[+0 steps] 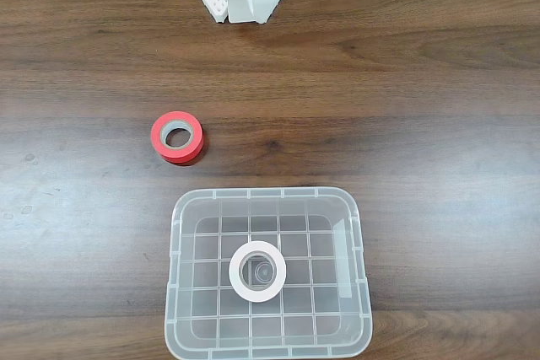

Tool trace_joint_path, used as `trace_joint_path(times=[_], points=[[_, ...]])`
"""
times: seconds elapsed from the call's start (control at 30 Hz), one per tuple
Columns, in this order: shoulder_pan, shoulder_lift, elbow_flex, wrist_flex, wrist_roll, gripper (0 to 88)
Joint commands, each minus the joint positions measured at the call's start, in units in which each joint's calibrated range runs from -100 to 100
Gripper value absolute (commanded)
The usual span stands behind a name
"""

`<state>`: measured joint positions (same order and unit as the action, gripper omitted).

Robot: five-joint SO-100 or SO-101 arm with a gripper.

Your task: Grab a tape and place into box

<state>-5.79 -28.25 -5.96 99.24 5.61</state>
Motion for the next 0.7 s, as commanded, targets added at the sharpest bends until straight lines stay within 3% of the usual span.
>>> trace_joint_path(times=[0.0, 0.37, 0.57, 0.67], points=[[-0.14, -20.18, 28.87, -9.51, -0.02, 1.3], [0.59, -55.17, 84.67, -37.85, 0.08, 2.1], [0.66, -71.42, 99.30, -37.51, -0.71, 1.3], [0.88, -70.86, 100.88, -34.68, -4.71, 1.2]])
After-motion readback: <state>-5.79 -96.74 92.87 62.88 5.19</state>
